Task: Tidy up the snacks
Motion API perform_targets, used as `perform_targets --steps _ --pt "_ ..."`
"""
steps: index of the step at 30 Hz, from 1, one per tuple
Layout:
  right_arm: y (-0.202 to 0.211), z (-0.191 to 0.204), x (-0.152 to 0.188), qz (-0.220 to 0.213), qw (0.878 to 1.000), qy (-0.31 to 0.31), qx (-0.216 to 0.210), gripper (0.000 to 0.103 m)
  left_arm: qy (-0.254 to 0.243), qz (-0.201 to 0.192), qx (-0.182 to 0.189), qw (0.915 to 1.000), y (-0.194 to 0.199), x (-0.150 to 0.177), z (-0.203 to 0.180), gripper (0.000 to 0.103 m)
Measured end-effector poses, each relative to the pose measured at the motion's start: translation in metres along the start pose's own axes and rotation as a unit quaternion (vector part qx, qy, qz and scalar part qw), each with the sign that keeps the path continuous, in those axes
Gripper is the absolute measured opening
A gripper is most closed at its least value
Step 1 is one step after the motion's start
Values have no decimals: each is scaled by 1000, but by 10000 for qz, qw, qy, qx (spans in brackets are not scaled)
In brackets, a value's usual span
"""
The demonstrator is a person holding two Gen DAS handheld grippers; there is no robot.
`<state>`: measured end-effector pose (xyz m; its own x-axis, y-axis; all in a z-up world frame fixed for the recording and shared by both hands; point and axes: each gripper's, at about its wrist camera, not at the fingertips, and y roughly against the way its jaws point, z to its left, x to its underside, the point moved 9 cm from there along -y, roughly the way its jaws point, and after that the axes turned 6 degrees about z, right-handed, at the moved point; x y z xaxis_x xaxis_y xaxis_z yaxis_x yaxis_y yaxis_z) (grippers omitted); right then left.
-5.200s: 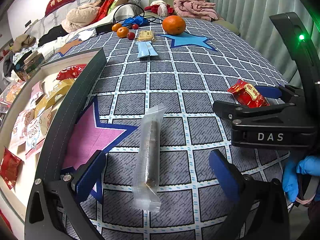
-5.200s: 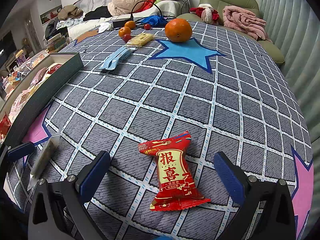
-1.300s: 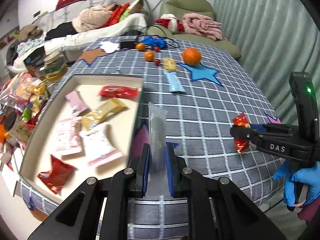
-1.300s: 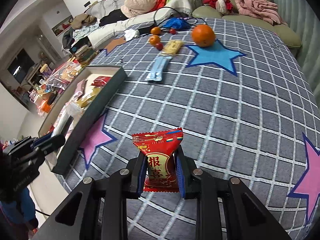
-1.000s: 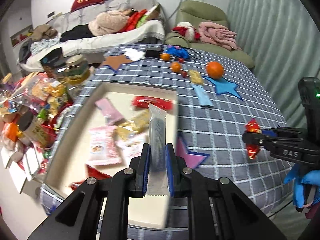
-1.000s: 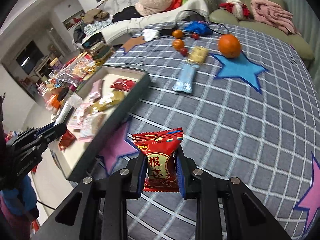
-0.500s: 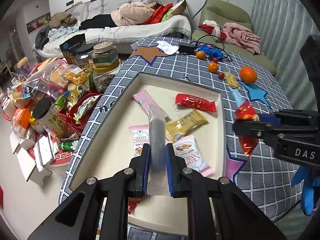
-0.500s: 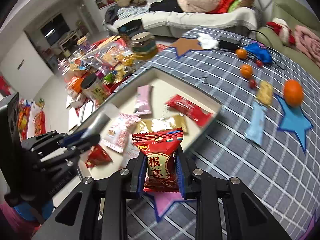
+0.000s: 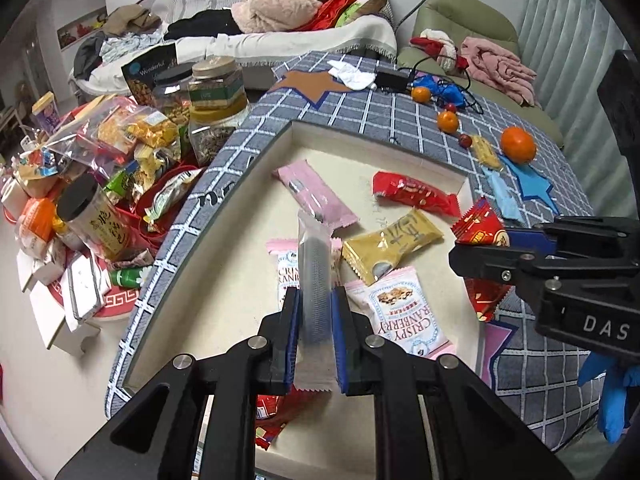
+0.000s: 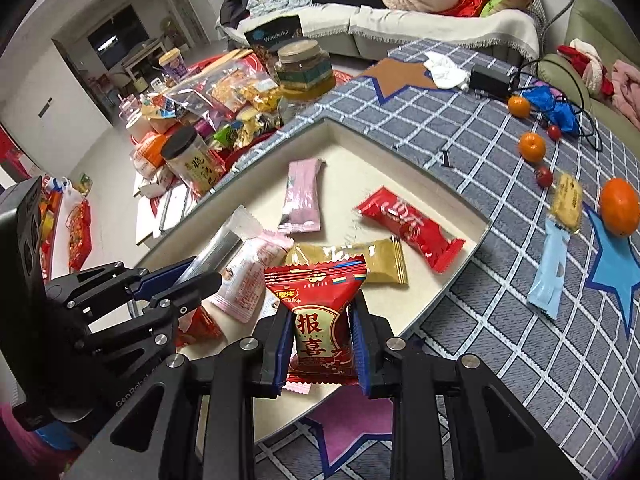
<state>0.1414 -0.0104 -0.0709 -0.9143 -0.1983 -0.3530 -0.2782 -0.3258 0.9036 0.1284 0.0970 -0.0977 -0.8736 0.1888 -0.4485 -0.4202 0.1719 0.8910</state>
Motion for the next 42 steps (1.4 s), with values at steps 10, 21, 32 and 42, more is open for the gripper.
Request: perform_targets --steps 10,21,32,42 --pt "-15 -4 -10 133 9999 -33 68 28 34 125 -4 9999 -10 -1 1 17" --pt "-22 -7 -6 328 9992 -91 213 91 118 14 -208 9997 -9 1 6 84" --pt "-6 -13 2 226 9987 -162 427 103 59 55 -464 9989 -7 8 5 103" --pt "3 -1 10 246 9991 -45 341 103 -13 255 -704 9972 -1 16 1 103"
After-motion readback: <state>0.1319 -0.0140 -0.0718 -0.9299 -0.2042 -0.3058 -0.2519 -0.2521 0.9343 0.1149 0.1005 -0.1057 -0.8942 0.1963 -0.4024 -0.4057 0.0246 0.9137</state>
